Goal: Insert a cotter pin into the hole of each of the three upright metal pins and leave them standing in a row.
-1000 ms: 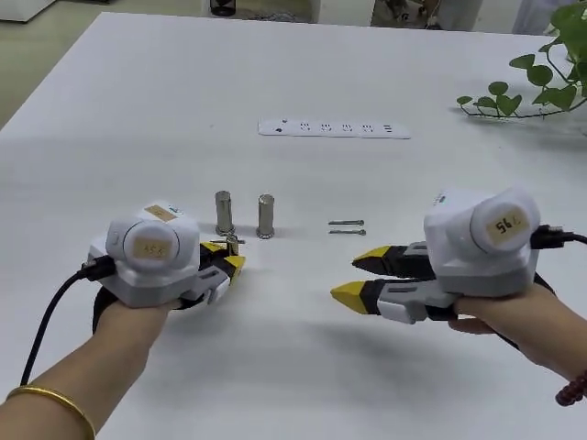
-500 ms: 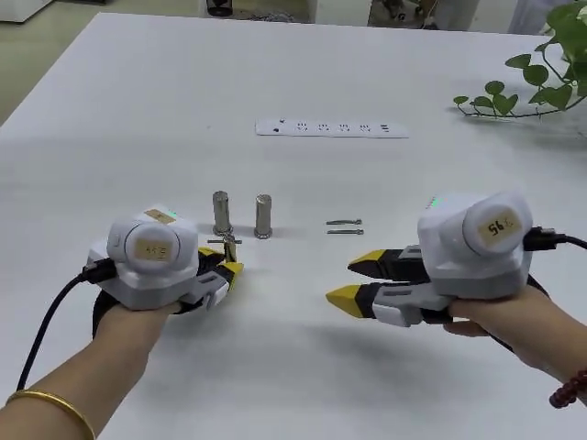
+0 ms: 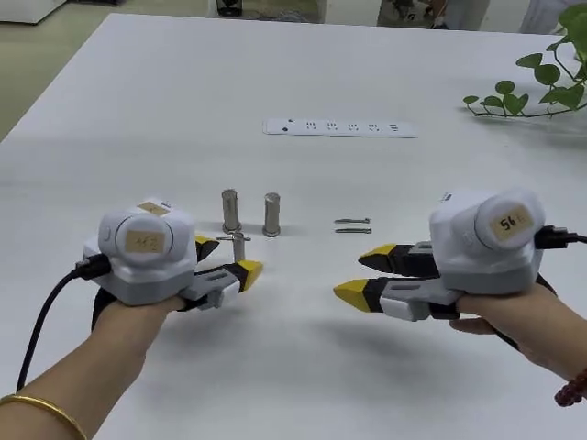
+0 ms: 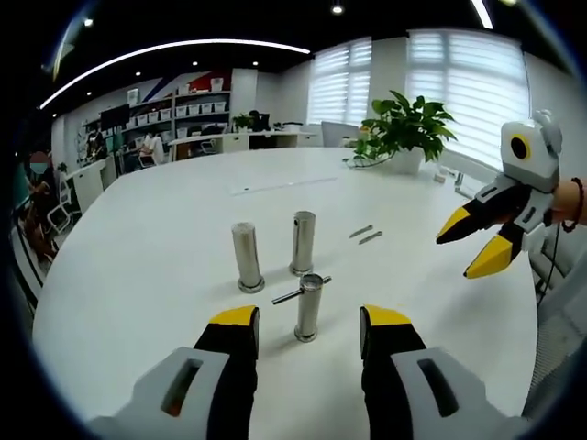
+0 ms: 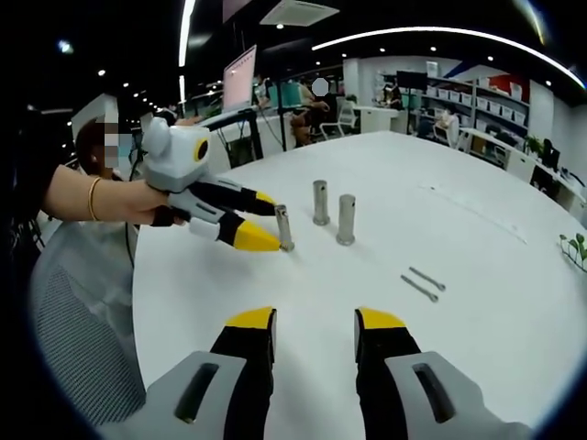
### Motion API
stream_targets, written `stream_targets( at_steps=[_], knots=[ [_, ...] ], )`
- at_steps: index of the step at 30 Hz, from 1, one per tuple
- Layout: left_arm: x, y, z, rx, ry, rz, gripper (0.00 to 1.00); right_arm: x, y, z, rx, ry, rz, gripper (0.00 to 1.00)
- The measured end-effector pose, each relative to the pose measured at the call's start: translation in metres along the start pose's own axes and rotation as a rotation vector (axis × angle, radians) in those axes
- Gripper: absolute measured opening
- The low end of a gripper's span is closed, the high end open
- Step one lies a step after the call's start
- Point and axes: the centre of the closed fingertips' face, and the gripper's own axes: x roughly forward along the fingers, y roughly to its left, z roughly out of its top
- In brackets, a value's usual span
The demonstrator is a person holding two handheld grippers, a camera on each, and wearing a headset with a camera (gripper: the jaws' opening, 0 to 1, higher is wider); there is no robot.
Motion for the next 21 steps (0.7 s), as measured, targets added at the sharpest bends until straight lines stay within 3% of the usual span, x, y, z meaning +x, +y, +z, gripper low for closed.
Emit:
stream_targets(
  at_steps=[10, 21],
  knots=[
    [-0.015, -0.003, 0.009, 0.008, -0.036, -0.002, 0.65, 0.013, -0.008, 0.023, 0.034, -0.068, -0.027, 0.33],
    [-0.028, -0.013, 0.021, -0.003, -0.076, -0.026, 0.79, 0.033, -0.019, 0.046, 0.057, -0.146, -0.04, 0.37]
  ],
)
